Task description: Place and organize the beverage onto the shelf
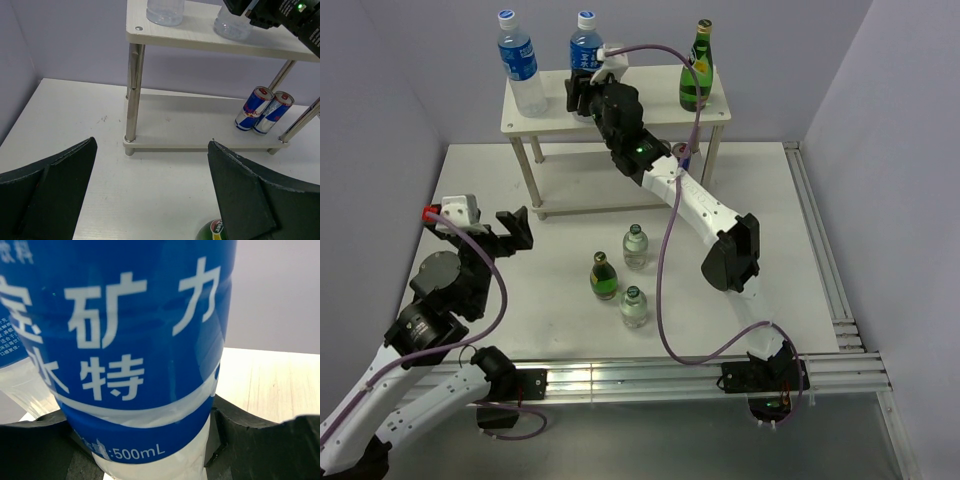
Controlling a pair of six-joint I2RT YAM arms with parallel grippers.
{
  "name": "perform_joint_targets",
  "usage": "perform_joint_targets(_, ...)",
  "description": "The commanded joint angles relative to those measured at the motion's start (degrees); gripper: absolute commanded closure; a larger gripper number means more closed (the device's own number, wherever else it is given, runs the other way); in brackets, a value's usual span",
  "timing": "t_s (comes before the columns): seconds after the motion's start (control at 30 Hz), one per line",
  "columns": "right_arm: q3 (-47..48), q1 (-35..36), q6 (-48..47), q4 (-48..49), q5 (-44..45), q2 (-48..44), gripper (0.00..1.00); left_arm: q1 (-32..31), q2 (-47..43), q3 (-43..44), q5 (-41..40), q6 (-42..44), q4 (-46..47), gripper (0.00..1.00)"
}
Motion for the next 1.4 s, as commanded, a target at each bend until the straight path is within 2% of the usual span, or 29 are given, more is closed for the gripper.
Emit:
perform_joint_targets(0.0,3.01,-0.39,0.6,8.8,-2.2,-1.09,1.0,-0.47,-1.35,-0.49,-0.9,1.06,2.96,0.01)
perform_joint_targets(0.07,2.56,-0.39,0.77,8.98,-2.64,-0.91,0.96,-0.47,-1.36,-0.57,-0.82,0.8,2.78,0.01)
perform_joint_targets(0.17,2.12,-0.21,0.51,8.46,-3.17,-0.47,0.67,-0.47,-1.44,-0.75,-0.47,0.36,2.78,0.01)
perform_joint_targets(0.2,1.86,-0.21,0.51,8.37,-3.44,-0.39,0.49,-0.47,-1.44,-0.83,-0.38,0.27,2.78,0.01)
perform_joint_targets(0.27,1.42,-0.21,0.42,8.45,-3.7,-0.21,0.34,-0.47,-1.79,-0.92,-0.2,0.18,2.78,0.01)
perform_joint_targets(0.3,1.16,-0.21,0.33,8.45,-3.79,-0.03,0.22,-0.47,-2.06,-1.01,-0.2,0.18,2.96,0.01)
perform_joint_targets(0.43,1.07,-0.04,0.07,8.54,-3.7,0.49,0.05,-0.47,-2.94,-1.36,-0.2,0.18,3.13,0.01)
perform_joint_targets(0.73,-1.13,0.58,0.51,9.16,-3.17,0.23,0.05,-0.47,-3.11,-1.36,0.06,0.09,3.13,0.01)
perform_joint_targets(0.87,-6.39,1.11,0.33,10.21,-2.65,-1.87,0.05,-0.47,-3.29,-1.54,0.15,0.01,3.31,0.01)
perform_joint_targets(0.9,-7.1,1.19,0.24,10.3,-2.73,-2.75,0.0,-0.47,-3.29,-1.54,0.15,-0.08,3.31,0.01)
perform_joint_targets(1.07,-12.63,1.81,-0.11,11.52,-3.44,-5.65,0.0,-0.47,-3.11,-1.71,0.41,-0.26,3.14,0.01)
perform_joint_targets(1.37,-10.18,1.81,0.24,9.77,-2.82,-4.69,0.0,-0.47,-3.82,-1.8,0.41,-0.17,3.13,0.01)
